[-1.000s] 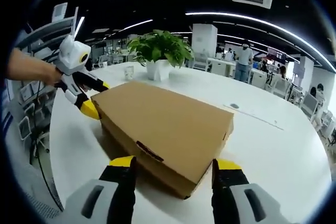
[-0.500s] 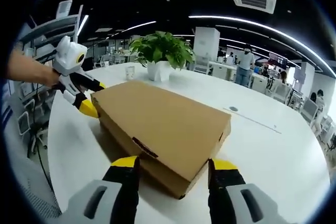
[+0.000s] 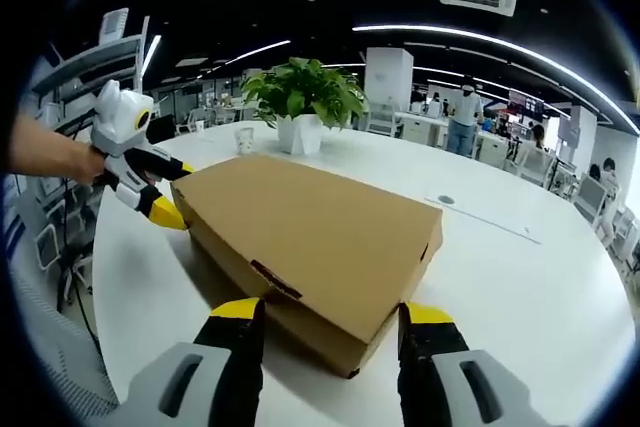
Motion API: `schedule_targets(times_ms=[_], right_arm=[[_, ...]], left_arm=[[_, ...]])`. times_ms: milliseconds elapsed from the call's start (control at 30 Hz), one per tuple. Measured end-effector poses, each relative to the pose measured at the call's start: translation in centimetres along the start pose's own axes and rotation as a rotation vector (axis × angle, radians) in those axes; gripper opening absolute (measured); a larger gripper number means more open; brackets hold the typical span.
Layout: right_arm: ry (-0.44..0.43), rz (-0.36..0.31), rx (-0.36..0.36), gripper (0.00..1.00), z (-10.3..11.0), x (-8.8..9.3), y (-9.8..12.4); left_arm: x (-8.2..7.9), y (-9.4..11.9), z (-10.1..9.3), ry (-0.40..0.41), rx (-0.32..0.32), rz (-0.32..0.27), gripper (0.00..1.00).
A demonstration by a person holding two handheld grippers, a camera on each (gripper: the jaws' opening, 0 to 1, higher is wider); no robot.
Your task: Operate the shoe box by opening the lid, removing the specified soft item, and placing it in the target area until the item is outside and the box remains undamaged.
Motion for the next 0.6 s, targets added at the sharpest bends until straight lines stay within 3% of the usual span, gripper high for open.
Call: schedule_targets(times_ms=[600], right_arm=[[-0.070, -0.014, -0.015, 0.51, 0.2, -1.0, 0.7]], left_arm=[[-0.9, 0.8, -0.2, 0.068, -0.008, -0.002, 0.65]])
Point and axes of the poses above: the point that each gripper's makers call its tool centre point, and the gripper's own axes: y roughly backward along the fingers, z roughly to its left, x roughly out of its underside, the point moved 10 cm from there along y, roughly backward along the fingers, and after that the axes turned 6 degrees about -y, right-handed, at the moved point
